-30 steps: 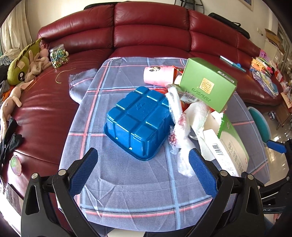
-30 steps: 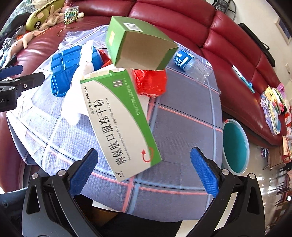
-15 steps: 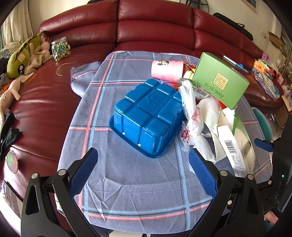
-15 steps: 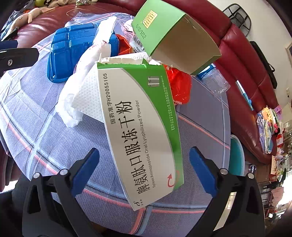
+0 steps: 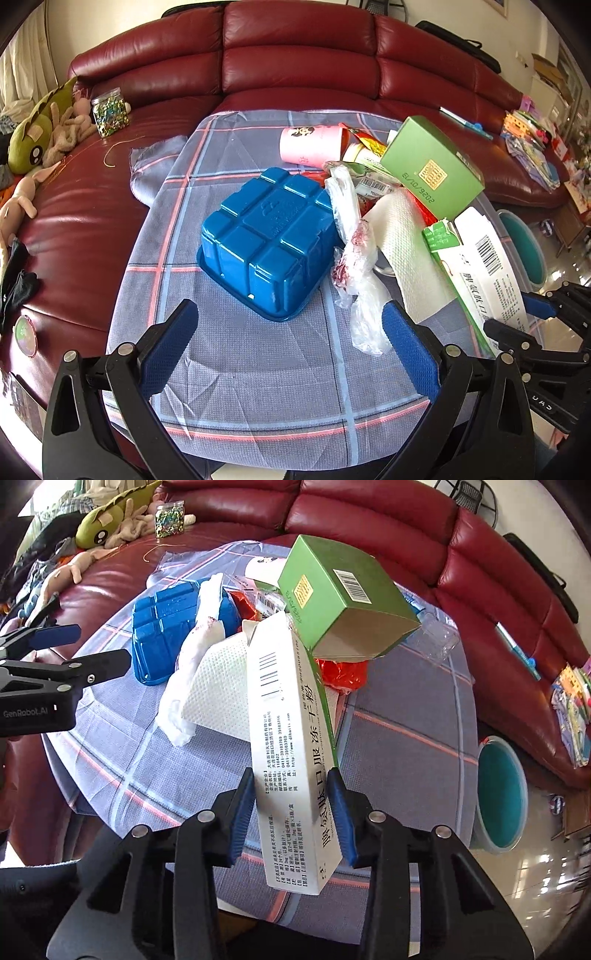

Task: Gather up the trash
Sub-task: 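Carry the medicine box with the right gripper over the teal bucket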

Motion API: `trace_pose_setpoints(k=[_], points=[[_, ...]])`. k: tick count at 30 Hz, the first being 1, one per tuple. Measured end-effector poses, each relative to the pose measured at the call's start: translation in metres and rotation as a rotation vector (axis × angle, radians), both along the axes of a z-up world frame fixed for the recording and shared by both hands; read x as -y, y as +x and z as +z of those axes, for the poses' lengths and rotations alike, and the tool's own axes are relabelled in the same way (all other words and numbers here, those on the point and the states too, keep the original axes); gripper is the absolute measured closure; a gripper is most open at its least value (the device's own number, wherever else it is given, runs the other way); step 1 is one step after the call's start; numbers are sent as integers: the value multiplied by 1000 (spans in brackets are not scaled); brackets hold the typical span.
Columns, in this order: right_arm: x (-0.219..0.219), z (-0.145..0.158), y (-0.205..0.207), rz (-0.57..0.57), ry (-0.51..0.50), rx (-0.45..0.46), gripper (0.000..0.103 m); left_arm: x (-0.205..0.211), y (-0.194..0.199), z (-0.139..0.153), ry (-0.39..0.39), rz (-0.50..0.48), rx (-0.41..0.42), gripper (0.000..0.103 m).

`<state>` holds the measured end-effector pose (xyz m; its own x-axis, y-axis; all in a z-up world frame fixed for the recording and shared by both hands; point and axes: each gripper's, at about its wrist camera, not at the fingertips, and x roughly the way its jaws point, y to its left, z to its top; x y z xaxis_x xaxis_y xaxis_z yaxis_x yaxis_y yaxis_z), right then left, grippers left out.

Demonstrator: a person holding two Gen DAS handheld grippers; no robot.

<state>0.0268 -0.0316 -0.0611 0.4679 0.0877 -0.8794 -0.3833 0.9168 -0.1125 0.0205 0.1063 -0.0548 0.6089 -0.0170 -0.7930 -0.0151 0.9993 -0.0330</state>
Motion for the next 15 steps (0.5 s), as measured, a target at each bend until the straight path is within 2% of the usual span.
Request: trace_pose_setpoints(k=[5, 10, 15], points=[[10, 3, -3, -7, 10, -30, 68, 7, -1, 5, -5, -6, 10, 4], [25, 5, -2, -29, 78, -77, 71, 17, 1, 7, 7, -28, 8, 4], [48, 10, 2, -69, 69, -70, 71, 25, 1, 8, 6, -45, 10, 4]])
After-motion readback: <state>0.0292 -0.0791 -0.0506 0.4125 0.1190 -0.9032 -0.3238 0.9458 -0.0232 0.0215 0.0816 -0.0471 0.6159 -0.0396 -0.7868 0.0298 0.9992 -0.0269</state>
